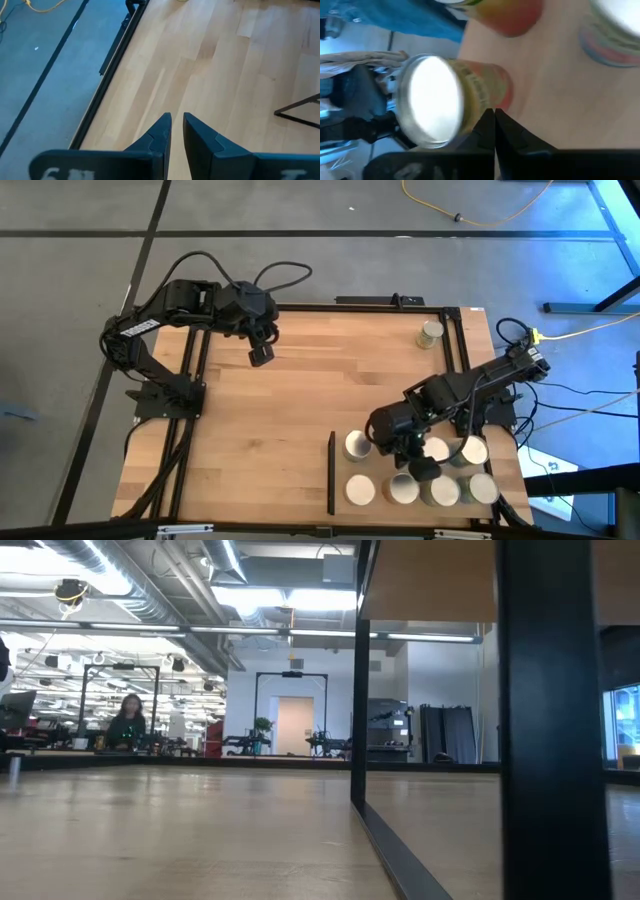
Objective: Pick and place cans onto a shelf
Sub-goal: Put the canned carrots on the shelf
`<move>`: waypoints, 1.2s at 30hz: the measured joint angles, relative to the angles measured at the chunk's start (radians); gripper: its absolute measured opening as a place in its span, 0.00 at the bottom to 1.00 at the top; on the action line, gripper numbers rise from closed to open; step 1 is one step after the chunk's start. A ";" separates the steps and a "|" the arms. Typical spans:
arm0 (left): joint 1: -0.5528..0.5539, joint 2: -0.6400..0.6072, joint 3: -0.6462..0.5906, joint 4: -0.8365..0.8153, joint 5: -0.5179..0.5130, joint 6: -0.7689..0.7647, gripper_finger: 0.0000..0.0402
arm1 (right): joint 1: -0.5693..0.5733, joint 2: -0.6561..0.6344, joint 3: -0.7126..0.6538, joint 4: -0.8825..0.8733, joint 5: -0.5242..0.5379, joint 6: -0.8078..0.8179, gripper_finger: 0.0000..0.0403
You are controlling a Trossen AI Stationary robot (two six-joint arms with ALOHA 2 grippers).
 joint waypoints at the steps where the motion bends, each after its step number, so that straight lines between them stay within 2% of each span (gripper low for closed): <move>1: 0.000 0.000 0.000 0.000 0.000 0.010 0.11 | 0.000 0.000 0.005 -0.010 0.014 -0.003 0.00; 7: 0.000 0.000 0.000 0.000 0.000 0.117 0.11 | -0.001 0.000 0.090 -0.113 0.131 -0.023 0.00; 11: 0.000 0.000 0.000 0.005 -0.001 0.188 0.11 | -0.003 -0.002 0.174 -0.227 0.320 0.010 0.00; 16: 0.000 0.004 0.000 0.040 0.000 0.196 0.11 | -0.022 -0.002 0.254 -0.403 0.575 0.196 0.00; 18: 0.001 0.004 0.000 0.053 0.006 0.205 0.11 | -0.038 -0.013 0.262 -0.399 0.650 0.257 0.01; 23: 0.039 0.004 0.000 0.058 0.123 0.246 0.11 | -0.089 -0.065 0.245 -0.399 0.750 0.355 0.01; 30: 0.119 0.004 0.000 0.078 0.185 0.315 0.11 | -0.219 -0.143 0.240 -0.403 0.877 0.516 0.01; 36: 0.190 0.005 -0.045 0.185 0.313 0.393 0.11 | -0.347 -0.198 0.197 -0.401 0.892 0.536 0.01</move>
